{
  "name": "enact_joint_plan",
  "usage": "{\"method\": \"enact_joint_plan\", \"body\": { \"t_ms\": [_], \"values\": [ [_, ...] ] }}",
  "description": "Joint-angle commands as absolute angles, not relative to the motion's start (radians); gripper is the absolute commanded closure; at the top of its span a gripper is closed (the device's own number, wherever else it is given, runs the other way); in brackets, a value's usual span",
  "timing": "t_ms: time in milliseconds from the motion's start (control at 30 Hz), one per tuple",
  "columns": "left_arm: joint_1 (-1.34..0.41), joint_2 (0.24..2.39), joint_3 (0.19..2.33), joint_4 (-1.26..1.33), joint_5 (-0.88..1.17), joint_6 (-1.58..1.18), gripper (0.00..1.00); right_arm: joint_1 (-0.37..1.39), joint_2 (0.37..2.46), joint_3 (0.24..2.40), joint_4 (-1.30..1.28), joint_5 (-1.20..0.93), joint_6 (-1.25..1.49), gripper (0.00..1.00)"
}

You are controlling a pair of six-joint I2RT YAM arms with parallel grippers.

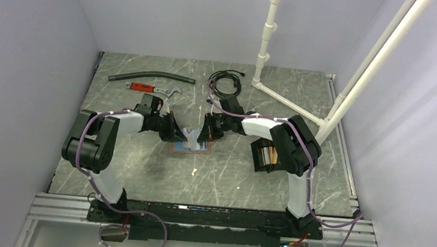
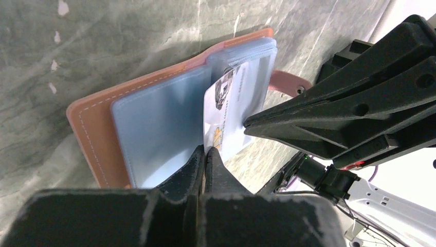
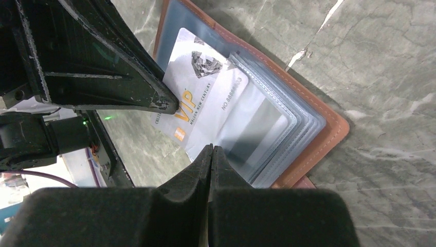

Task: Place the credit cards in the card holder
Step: Insert the credit card into the card holder.

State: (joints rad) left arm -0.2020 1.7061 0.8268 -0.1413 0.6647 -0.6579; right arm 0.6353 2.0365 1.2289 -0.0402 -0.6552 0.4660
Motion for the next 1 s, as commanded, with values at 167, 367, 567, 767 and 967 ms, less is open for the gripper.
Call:
{"method": "enact_joint_plan", "body": {
  "t_ms": [167, 367, 567, 767, 967],
  "values": [
    [-0.209, 1.725, 0.744, 0.088, 0.653, -0.736, 1.00, 0.635, 2.008, 1.211, -0.139, -0.578, 0.481, 1.00],
    [-0.210, 1.691, 0.788, -0.085, 0.626, -0.641, 0.84, 0.620, 1.908, 1.231, -0.279, -0.481, 0.444, 0.76],
    [-0.250, 1.666, 0.848, -0.201, 0.519, -0.599, 0.59, 0.618, 1.916, 1.217, -0.276, -0.465, 0.426, 0.76],
    [-0.364, 1.688, 0.945, -0.276, 0.403, -0.556, 0.56, 0.623, 1.983, 1.236, -0.195, -0.515, 0.457, 0.90],
    [-0.441, 1.730, 1.012, -0.248, 0.401, -0.523, 0.55, 0.635, 2.015, 1.279, -0.187, -0.532, 0.463, 0.99]
  ]
}}
